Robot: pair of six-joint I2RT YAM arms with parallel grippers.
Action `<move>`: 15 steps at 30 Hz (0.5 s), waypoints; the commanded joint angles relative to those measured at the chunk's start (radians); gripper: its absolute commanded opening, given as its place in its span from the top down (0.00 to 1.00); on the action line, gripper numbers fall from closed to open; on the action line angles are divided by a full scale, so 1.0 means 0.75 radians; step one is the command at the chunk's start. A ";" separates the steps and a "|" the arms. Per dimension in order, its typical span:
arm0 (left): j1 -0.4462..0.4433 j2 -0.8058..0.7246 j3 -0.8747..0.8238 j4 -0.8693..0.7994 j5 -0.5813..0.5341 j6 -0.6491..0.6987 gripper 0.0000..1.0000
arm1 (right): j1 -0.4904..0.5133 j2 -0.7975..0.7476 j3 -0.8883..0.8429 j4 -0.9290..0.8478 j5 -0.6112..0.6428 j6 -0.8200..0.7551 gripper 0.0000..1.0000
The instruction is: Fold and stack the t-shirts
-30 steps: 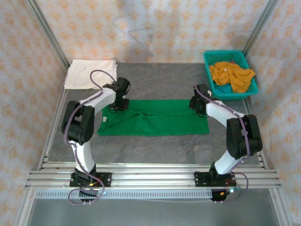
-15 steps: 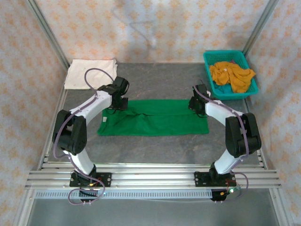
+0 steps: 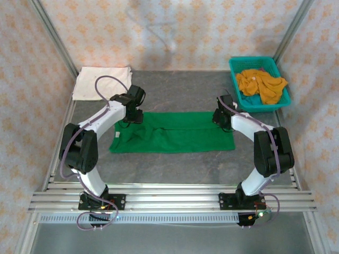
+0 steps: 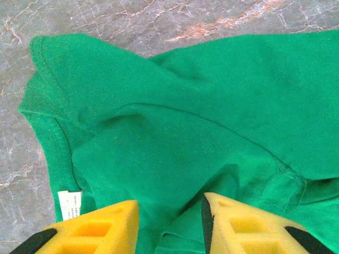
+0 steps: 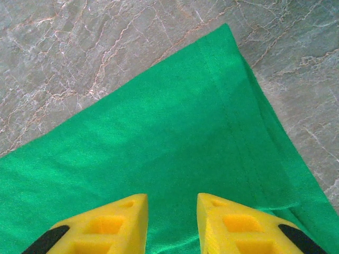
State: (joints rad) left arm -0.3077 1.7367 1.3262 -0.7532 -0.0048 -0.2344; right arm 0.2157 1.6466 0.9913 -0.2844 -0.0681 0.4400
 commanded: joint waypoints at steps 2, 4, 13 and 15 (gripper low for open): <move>-0.002 -0.010 -0.014 -0.049 0.004 -0.029 0.65 | 0.010 -0.016 0.017 -0.023 0.034 -0.021 0.69; -0.014 -0.060 -0.072 -0.045 0.038 -0.053 0.67 | 0.011 -0.033 0.015 -0.032 0.047 -0.025 0.69; -0.055 -0.107 -0.287 0.043 0.133 -0.064 0.63 | 0.011 -0.008 0.019 -0.006 0.026 -0.019 0.68; -0.056 -0.084 -0.287 0.064 0.117 -0.069 0.66 | 0.012 0.007 0.026 -0.001 0.006 -0.011 0.68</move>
State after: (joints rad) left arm -0.3454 1.6619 1.1160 -0.7422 0.0765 -0.2729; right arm 0.2157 1.6466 0.9916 -0.2848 -0.0692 0.4332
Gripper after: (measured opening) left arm 0.355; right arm 0.318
